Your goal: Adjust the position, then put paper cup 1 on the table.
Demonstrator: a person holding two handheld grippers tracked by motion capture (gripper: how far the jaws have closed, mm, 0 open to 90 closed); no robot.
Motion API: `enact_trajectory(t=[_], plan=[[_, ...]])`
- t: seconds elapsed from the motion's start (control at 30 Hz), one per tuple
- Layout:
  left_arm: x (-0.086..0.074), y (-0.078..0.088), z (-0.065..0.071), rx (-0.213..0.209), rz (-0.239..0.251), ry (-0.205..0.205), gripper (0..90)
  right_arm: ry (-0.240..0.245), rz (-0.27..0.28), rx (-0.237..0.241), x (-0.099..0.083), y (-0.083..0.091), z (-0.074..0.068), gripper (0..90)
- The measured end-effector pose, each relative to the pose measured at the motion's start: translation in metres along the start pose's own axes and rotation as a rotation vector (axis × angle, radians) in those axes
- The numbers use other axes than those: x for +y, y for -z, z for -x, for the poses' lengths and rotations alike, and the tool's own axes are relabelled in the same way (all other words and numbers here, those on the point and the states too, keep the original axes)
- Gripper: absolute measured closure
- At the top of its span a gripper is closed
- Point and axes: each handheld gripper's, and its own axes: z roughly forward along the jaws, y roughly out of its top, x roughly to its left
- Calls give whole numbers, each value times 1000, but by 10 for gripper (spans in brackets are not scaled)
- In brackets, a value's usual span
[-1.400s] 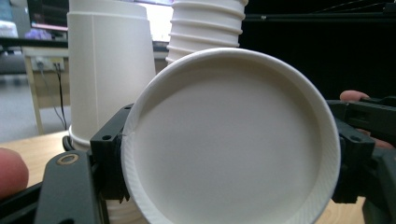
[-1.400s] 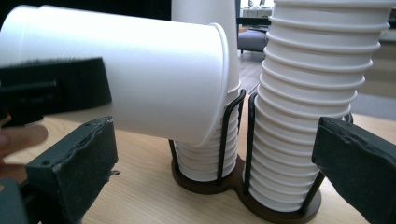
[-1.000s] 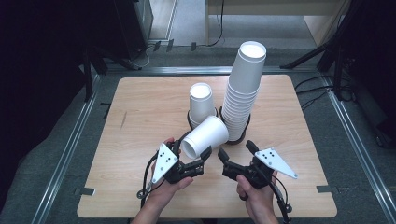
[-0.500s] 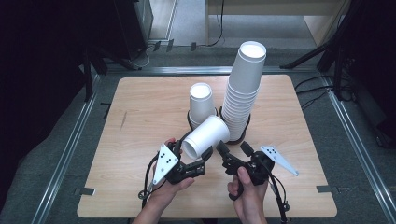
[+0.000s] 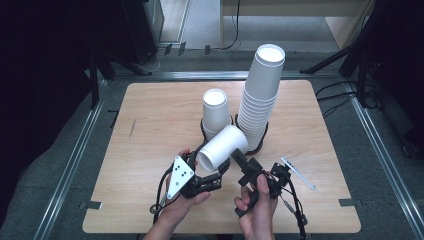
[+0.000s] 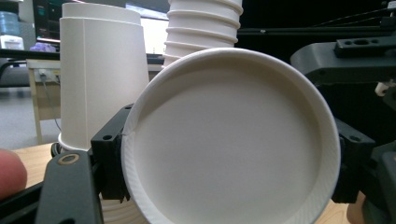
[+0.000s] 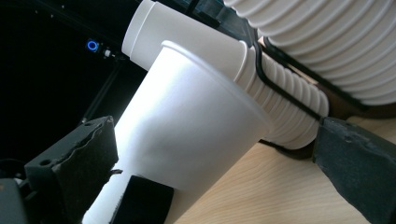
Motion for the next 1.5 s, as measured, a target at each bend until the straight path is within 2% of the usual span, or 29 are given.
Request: enact_trajectory(t=[0.1,0.13,0.17,0.23,0.33,0.4,0.53,0.7,0.8,0.83,0.87,0.93,1.1,1.23,1.3,1.37,1.5], plan=[[0,-1,2,-6,2,2,220,-27,-7,2,-1,-2,0,3],[-1,-1,2,-8,-1,-1,220,-70,-20,15,-1,-4,0,3],[-1,-1,2,-8,-1,-1,220,-70,-20,15,-1,-4,0,3],[-1,-1,3,-12,-2,-2,220,-121,-31,22,-1,-6,1,3],[-1,-1,4,-16,-2,-4,220,-148,-43,26,-1,-8,1,3],[-1,-1,4,-16,-4,-4,219,-195,-62,34,0,-11,2,2],[-1,-1,5,-15,-3,-6,219,-225,-67,47,1,-12,3,3],[-3,-1,7,-25,-10,-9,220,-297,-87,73,3,-18,5,1],[-3,-1,7,-29,-5,-6,220,-318,-96,89,5,-22,7,0],[-3,-1,8,-33,-8,-5,220,-355,-118,104,7,-25,8,0],[-3,-1,8,-33,-8,-5,220,-355,-118,104,7,-25,8,0],[-3,-2,9,-38,-13,-8,221,-386,-128,116,8,-29,11,0],[-4,-2,11,-49,-20,-7,221,-426,-152,135,11,-34,16,0],[-5,-3,11,-64,-32,-4,221,-436,-161,163,12,-39,19,5],[-6,-3,10,-74,-30,1,220,-427,-141,150,13,-37,19,74],[-6,-3,9,-81,-28,1,216,-433,-137,155,14,-36,19,83],[-8,-3,7,-99,-33,-5,205,-400,-118,160,12,-34,18,111]])
